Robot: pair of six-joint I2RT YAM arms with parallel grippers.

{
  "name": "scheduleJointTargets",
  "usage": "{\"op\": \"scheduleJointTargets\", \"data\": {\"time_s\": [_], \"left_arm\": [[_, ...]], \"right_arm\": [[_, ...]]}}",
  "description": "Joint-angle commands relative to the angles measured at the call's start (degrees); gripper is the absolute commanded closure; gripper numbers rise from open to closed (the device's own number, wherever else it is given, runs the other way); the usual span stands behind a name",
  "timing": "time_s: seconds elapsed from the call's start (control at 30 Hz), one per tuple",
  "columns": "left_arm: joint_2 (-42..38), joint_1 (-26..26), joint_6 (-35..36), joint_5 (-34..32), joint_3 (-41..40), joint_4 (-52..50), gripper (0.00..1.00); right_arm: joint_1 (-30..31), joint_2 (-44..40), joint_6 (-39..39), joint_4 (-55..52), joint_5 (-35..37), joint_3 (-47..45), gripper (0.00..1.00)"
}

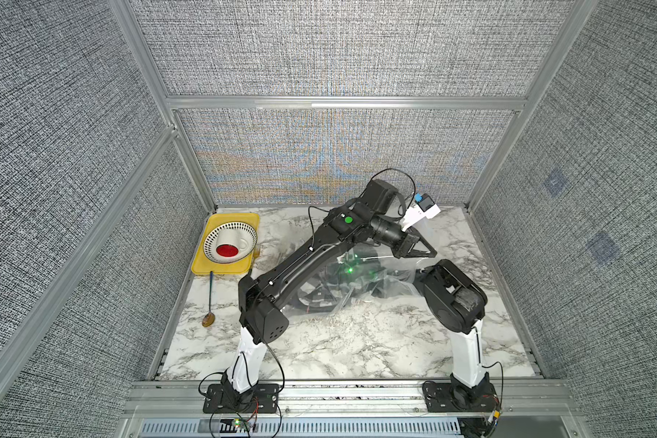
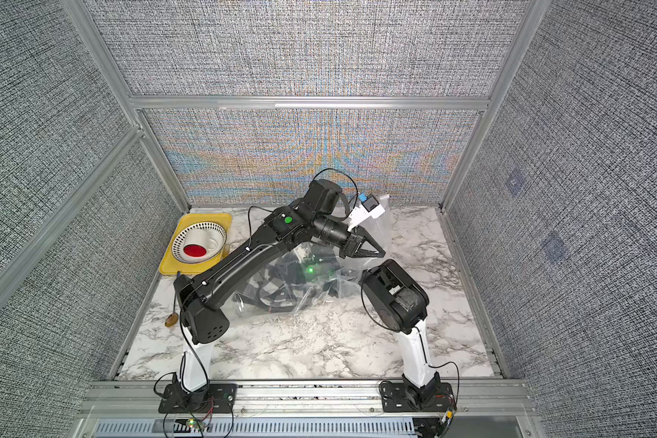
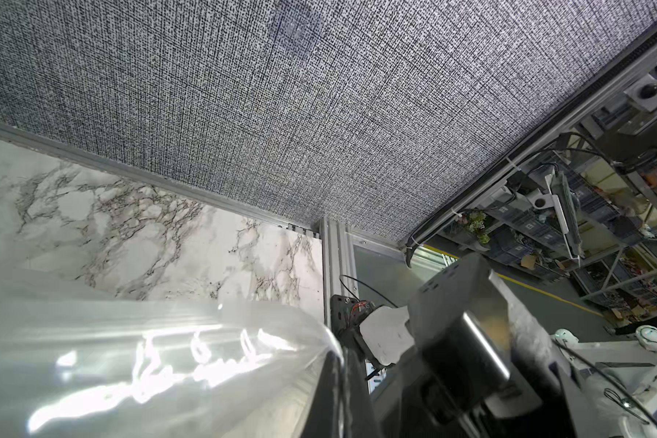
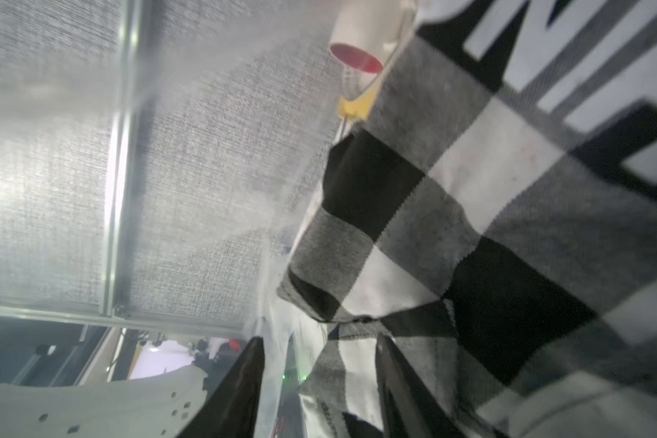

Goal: Place the folded shirt into the vacuum bag
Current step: Place the shirt in the vacuum bag.

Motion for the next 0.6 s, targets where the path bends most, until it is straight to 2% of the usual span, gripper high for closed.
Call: {"op": "scheduleJointTargets", "data": {"time_s": [0.0, 0.07, 0.13, 0.2, 0.27, 0.37, 0.43, 0.5, 0.57], "left_arm": [[-1.85, -0.75, -0.14, 0.93, -4.84, 5.78, 1.0], [-1.86, -1.31, 0.2, 0.72, -6.16, 5.86, 1.0], [-3.57, -1.84, 0.59, 0.19, -6.33, 5.54, 1.0], [-3.44, -2.22, 1.36, -0.58, -5.46, 4.62, 1.0], [-2.89, -2.48, 2.39, -0.94, -3.8, 2.69, 1.0], [-2.42, -2.57, 3.38, -1.39, -1.8, 0.58, 1.0], [-2.46, -2.66, 3.48, -1.22, -1.52, 0.31, 1.0], [-2.39, -2.73, 3.62, -1.22, -1.56, 0.22, 1.0], [-2.46, -2.75, 3.84, -1.3, -1.68, 0.02, 1.0]], "right_arm": [[-0.87, -1.29, -2.08, 1.91, 2.73, -0.74, 0.5], [-0.98, 0.27, -1.04, 2.05, 2.53, 1.38, 0.51], [-0.72, 2.9, 0.47, 2.99, 2.2, 4.58, 0.57], [-0.05, 7.41, 5.38, 7.0, 0.37, 8.84, 0.75], [0.92, 11.89, 10.21, 11.1, -1.36, 13.16, 0.89], [2.88, 16.66, 13.08, 11.42, -1.0, 18.2, 0.91], [4.02, 18.19, 9.07, 0.51, 2.19, 21.23, 0.91], [4.81, 19.9, 3.3, -15.38, 7.86, 24.71, 0.91], [5.05, 21.48, 1.8, -23.02, 11.24, 26.09, 0.92]]}}
